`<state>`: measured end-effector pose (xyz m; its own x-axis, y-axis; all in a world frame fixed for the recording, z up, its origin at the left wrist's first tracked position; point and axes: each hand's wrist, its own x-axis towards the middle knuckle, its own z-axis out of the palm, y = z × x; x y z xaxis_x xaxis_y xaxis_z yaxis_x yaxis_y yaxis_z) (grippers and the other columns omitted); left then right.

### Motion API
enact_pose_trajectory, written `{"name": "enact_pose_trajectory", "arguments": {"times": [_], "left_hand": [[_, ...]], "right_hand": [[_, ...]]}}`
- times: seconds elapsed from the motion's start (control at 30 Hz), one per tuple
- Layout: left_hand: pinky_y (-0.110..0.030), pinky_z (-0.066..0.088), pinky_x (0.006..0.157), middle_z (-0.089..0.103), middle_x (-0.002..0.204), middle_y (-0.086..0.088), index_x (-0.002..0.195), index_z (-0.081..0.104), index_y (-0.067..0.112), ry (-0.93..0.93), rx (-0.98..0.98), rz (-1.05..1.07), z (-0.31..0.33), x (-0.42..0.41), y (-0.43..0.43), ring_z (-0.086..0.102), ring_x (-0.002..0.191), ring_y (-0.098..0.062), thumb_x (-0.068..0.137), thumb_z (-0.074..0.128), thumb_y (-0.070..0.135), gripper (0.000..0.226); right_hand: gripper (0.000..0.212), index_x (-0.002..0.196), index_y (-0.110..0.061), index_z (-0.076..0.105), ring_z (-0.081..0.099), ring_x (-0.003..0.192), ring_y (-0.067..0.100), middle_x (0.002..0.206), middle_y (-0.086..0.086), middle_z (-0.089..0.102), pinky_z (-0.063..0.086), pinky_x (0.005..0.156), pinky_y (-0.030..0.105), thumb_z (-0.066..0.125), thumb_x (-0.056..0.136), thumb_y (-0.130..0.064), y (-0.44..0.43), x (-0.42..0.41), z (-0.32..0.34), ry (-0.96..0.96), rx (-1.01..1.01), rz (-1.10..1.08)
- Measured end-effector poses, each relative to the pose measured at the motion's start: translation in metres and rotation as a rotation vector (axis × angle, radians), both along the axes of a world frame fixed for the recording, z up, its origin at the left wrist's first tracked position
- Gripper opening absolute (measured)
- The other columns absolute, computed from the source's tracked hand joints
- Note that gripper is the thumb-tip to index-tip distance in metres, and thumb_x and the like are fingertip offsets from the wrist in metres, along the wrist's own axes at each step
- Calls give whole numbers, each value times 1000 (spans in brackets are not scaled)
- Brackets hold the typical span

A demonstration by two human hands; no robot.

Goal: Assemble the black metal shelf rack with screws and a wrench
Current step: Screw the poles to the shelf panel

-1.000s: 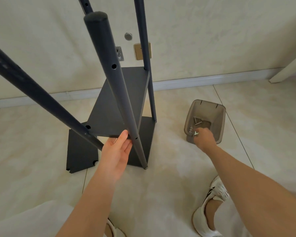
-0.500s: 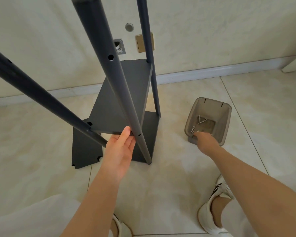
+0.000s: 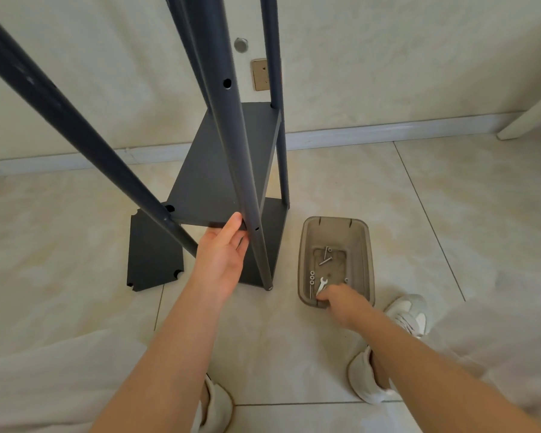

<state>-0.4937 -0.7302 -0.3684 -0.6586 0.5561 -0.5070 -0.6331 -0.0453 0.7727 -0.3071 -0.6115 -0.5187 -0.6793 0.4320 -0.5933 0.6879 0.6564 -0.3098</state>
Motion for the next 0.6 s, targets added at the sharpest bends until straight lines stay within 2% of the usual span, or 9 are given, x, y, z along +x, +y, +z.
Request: {"name": "enact_pose_trajectory", "arguments": {"times": [0.07,0.17,0.23,0.3,0.37,0.43,0.5,0.57,0.6], "left_hand": [[-35,40,115,66,128,-5,126,56,12,-6,14,-6,1,4,-3,64,118,-15,100,58,21,29],[-35,40,115,66,127,-5,127,56,12,-23,31,-9,3,10,-10,63,118,-15,100,58,21,29],[-33,41,112,69,119,-3,117,60,14,-29,31,-19,3,12,-13,67,109,-12,100,57,20,18],[-32,43,110,70,111,0,110,60,16,-33,18,-18,4,14,-14,69,100,-9,100,57,20,11],[-33,42,110,68,111,2,108,59,18,-21,-8,-11,4,15,-14,67,99,-8,100,58,21,9],[-34,41,111,67,113,1,108,58,18,-11,-28,5,3,15,-14,65,101,-9,99,59,22,10],[-33,43,110,68,110,2,108,57,18,-11,-41,27,1,14,-13,67,98,-9,100,58,22,10],[-30,46,103,75,92,7,105,56,19,-8,-24,25,-1,14,-14,72,85,-5,101,55,23,5],[-28,48,98,77,83,11,103,55,19,1,-17,13,-2,14,-14,73,80,-2,102,52,23,5]], "right_hand": [[37,87,-21,64,61,104,30,107,7,64,49,82,33,41,88,8,-11,3,2,-12,-19,27],[36,78,-22,63,54,88,25,86,2,60,43,68,26,46,88,8,-23,1,7,-56,-80,102],[42,63,-26,50,44,82,22,69,-3,43,34,57,21,50,86,9,-28,-3,7,-87,-127,144],[23,81,-12,65,44,84,22,78,3,46,37,66,24,53,87,6,-29,-4,3,-111,-163,160],[17,99,-10,68,50,86,23,91,11,54,41,77,27,55,91,-4,-28,-6,1,-107,-215,152],[21,102,-9,70,56,86,24,94,9,62,45,80,29,54,98,-22,-22,-9,-1,-93,-244,110],[29,94,-12,66,55,74,15,81,1,59,42,69,26,49,102,-34,-11,-12,-5,-75,-256,3],[28,94,-11,65,56,72,12,82,2,62,42,65,24,48,103,-31,3,-14,-13,-48,-238,-91],[28,100,-7,66,60,80,16,92,6,66,47,71,26,48,103,-27,9,-16,-18,-41,-221,-123]]}}
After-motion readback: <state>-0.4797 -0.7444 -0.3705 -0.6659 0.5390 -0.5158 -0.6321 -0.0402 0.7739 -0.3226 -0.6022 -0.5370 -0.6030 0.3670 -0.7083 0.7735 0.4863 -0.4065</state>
